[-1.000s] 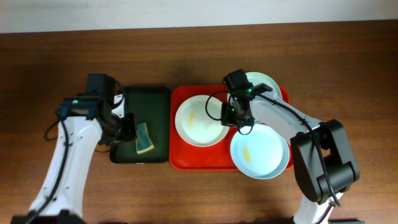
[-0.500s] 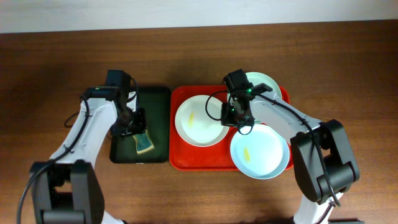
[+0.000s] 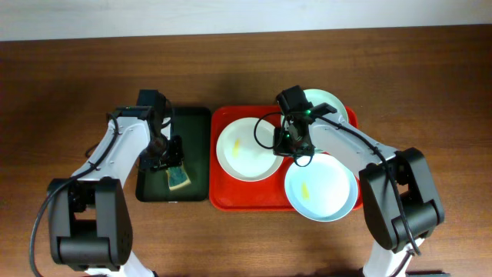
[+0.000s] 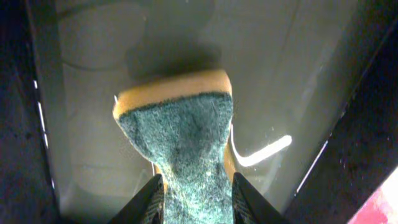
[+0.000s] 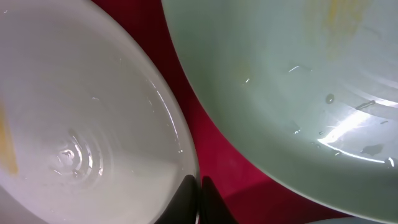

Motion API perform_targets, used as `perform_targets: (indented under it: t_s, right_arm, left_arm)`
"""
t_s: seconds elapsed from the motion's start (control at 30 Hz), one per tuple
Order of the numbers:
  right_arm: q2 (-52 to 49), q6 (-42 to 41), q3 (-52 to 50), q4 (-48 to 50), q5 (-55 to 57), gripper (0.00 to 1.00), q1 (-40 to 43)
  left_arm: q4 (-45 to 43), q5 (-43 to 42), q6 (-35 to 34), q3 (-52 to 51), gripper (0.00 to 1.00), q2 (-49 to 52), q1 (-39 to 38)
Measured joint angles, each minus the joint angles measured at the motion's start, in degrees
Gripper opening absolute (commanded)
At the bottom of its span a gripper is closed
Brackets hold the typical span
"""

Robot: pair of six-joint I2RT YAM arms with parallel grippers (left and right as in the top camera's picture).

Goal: Clean dirty plates on tray and stack at the side
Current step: 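Lower the left gripper onto the green sponge and grasp it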

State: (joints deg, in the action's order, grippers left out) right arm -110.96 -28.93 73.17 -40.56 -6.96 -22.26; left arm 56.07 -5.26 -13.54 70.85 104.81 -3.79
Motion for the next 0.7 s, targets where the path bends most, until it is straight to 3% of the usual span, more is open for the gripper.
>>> perform_targets:
  t_s: [0.7]
  right_arm:
    - [0.0,0.0,0.0,0.0,0.0,0.04,0.0]
  left_arm:
    - [-4.0,5.3,-3.0,-4.2,0.27,0.0,-3.0]
